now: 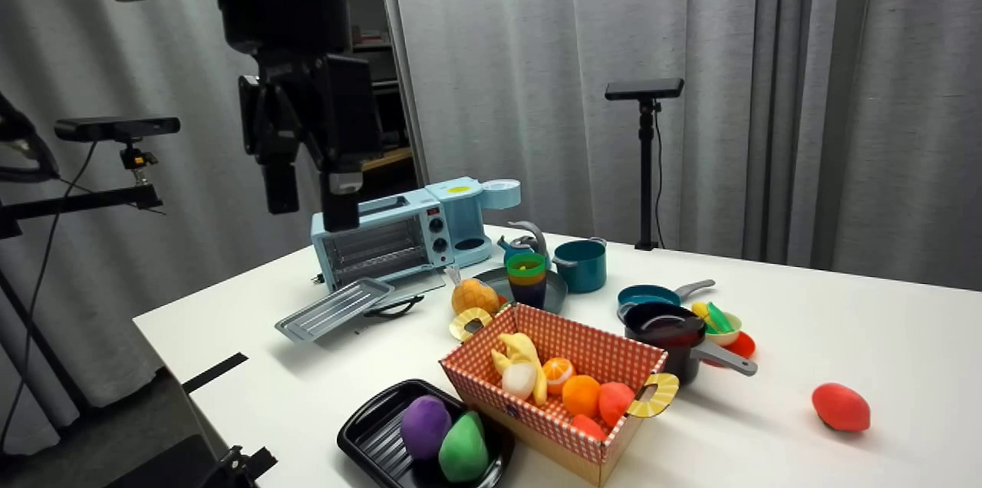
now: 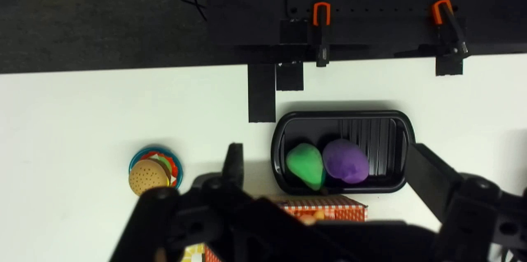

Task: Pick up the lid from the small black pot and put it on the table.

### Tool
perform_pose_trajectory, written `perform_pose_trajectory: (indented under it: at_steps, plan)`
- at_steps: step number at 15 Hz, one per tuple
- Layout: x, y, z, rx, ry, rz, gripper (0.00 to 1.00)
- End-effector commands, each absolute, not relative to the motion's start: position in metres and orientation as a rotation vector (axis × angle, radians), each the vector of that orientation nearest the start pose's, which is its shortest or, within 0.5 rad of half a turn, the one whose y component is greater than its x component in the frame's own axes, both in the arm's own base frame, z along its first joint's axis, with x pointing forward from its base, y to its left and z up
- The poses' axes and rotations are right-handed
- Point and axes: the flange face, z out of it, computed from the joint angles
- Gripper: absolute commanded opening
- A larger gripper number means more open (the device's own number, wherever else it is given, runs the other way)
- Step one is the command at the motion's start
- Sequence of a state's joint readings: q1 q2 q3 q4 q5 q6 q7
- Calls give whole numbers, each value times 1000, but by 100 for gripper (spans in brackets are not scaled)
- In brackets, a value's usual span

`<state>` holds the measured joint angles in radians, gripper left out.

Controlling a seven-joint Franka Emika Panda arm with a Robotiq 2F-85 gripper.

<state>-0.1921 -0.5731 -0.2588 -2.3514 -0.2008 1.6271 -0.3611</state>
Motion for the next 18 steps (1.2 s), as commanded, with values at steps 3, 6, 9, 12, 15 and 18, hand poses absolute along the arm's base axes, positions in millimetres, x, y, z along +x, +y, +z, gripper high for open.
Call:
perform_pose_trajectory:
  at_steps: [3, 6, 9, 12, 15, 18]
  plan:
    - [375, -184, 509, -3082, 4, 262, 100]
    - [406, -182, 496, -3103, -11, 265, 100]
    - [437, -182, 482, -3134, -11, 267, 100]
    - [463, -178, 468, -3156, 9, 278, 100]
    - [474, -173, 464, -3166, 76, 311, 100]
    - [465, -173, 455, -3165, 25, 324, 100]
